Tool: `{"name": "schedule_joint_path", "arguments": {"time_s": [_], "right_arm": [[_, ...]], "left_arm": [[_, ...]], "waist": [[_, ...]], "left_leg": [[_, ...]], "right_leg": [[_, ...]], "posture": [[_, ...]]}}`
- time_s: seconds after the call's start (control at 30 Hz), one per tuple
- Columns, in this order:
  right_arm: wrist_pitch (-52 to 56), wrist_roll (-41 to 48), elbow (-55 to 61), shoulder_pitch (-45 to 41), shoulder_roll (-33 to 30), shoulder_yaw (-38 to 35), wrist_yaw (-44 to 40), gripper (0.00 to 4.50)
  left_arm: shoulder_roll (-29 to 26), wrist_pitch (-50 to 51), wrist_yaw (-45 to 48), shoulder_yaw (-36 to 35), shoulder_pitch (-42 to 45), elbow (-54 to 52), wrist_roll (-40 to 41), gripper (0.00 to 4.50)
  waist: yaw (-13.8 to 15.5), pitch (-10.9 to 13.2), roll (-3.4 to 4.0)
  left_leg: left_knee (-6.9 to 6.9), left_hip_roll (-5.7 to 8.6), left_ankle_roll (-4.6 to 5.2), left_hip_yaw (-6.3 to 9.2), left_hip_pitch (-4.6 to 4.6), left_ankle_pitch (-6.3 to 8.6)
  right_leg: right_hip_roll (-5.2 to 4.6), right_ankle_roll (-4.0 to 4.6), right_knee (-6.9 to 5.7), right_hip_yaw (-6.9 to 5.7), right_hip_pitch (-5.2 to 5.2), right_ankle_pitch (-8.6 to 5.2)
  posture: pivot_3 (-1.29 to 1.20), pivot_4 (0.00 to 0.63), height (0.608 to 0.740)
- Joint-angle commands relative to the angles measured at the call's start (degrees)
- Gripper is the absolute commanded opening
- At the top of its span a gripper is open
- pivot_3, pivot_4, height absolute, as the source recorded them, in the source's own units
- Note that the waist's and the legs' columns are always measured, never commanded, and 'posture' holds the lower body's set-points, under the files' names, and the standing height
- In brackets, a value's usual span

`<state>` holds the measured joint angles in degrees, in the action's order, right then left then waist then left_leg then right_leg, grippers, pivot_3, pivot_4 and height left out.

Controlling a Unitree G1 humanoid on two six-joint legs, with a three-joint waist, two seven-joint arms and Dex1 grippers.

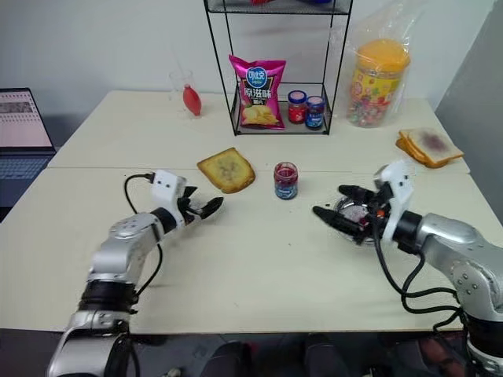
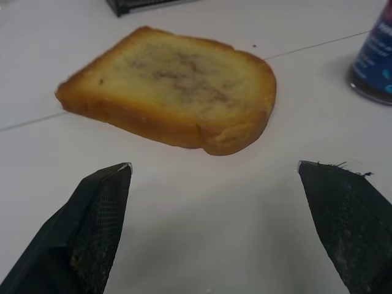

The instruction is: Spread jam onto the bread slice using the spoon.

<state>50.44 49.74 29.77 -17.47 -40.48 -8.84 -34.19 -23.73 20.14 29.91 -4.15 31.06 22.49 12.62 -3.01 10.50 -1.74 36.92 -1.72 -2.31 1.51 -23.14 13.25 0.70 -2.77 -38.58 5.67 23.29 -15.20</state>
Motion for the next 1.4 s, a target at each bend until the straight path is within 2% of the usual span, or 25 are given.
{"name": "schedule_joint_path", "arguments": {"time_s": [0.03,0.23,0.57,0.67,1.0,1.13,1.4], "right_arm": [[0.0,0.3,1.7,-0.8,1.2,1.3,0.7,4.49],[0.4,-0.2,3.6,-0.1,4.9,4.5,3.2,4.49],[1.8,1.1,5.0,-0.5,6.1,3.5,7.6,4.49],[1.7,1.5,5.2,-0.2,6.2,3.2,8.1,4.50],[-0.1,0.6,4.7,0.8,6.3,3.3,8.2,4.50],[-0.6,0.5,4.3,0.7,6.6,3.5,8.1,4.50],[-1.2,-0.3,3.7,0.8,6.6,3.7,7.7,4.50]], "left_arm": [[1.3,-4.2,-2.2,-1.5,3.4,6.8,-0.9,4.50],[5.1,-12.1,-3.7,0.0,10.8,21.1,-3.9,4.50],[7.0,-19.1,-2.7,-0.7,18.1,34.0,-5.3,4.50],[7.2,-20.2,-2.2,-0.6,18.8,35.5,-5.6,4.10],[6.9,-21.5,-1.9,-0.8,19.7,37.4,-5.9,2.12],[6.6,-21.6,-1.7,-1.0,19.6,37.2,-6.0,1.31],[4.6,-20.6,-0.2,-1.2,18.1,34.1,-5.9,0.02]], "waist": [[-0.1,0.0,-0.03],[0.3,0.0,-0.04],[0.4,0.0,-0.04],[0.4,0.0,-0.03],[0.4,0.0,-0.04],[0.3,0.0,-0.04],[0.0,0.0,-0.04]], "left_leg": [[0.00,0.00,0.00,0.00,-0.01,0.00],[0.01,0.00,0.00,0.05,-0.05,0.00],[0.02,0.01,0.00,0.07,-0.11,0.00],[0.02,0.01,0.00,0.07,-0.12,0.00],[0.02,0.01,0.00,0.07,-0.13,0.00],[0.01,0.01,0.00,0.07,-0.12,0.00],[0.02,0.00,0.00,0.07,-0.12,0.00]], "right_leg": [[0.00,0.00,0.01,0.00,0.00,0.00],[0.01,-0.01,-0.01,-0.06,0.02,0.00],[0.00,-0.08,0.05,-0.09,0.02,0.04],[0.00,-0.08,0.05,-0.08,0.02,0.05],[0.00,-0.09,0.06,-0.09,0.02,0.05],[0.00,-0.09,0.06,-0.09,0.02,0.05],[0.01,-0.09,0.04,-0.08,0.03,0.05]], "posture": [[0.00,0.150,0.740],[0.00,0.150,0.740],[0.00,0.150,0.740],[0.00,0.150,0.740],[0.00,0.150,0.740],[0.00,0.150,0.740],[0.00,0.150,0.740]]}}
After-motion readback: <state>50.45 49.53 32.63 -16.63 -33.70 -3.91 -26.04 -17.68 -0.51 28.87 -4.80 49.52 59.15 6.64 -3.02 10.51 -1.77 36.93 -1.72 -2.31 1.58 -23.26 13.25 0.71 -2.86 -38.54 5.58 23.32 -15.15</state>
